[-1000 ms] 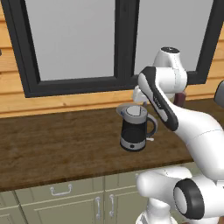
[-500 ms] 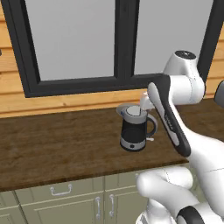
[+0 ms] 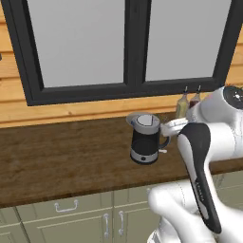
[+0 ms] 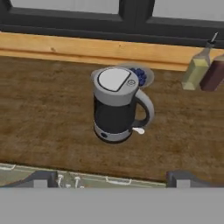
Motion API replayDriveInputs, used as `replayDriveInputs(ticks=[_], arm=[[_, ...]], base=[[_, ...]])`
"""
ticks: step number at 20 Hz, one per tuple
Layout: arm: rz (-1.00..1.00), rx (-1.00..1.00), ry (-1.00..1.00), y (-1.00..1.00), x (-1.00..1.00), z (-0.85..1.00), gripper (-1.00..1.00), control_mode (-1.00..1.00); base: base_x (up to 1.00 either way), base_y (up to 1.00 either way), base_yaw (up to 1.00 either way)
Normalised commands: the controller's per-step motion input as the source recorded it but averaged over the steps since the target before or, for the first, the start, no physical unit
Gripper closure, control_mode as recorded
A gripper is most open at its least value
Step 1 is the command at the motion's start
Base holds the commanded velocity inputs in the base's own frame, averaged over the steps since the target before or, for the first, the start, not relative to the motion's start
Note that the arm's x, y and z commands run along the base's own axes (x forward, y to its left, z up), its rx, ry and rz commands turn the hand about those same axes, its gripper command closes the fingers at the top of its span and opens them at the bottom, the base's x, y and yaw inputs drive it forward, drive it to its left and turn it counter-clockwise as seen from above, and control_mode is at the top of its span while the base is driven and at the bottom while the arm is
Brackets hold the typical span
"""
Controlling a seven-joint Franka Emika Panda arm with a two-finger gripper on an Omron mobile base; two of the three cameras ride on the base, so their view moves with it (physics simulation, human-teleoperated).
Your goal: Navigate to the coffee machine.
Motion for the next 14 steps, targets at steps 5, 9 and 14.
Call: replayDriveInputs(ticks=[5, 9, 14], arm=[[0.0, 0.0, -0.14, -0.12, -0.27, 0.02, -1.0, 1.0], [0.0, 0.0, 0.0, 0.0, 0.0, 0.0, -1.0, 1.0], [0.0, 0.0, 0.0, 0.0, 0.0, 0.0, -1.0, 1.0]], base=[[-0.55, -0.51, 0.0], [-0.89, -1.0, -0.01], [-0.52, -0.94, -0.21]])
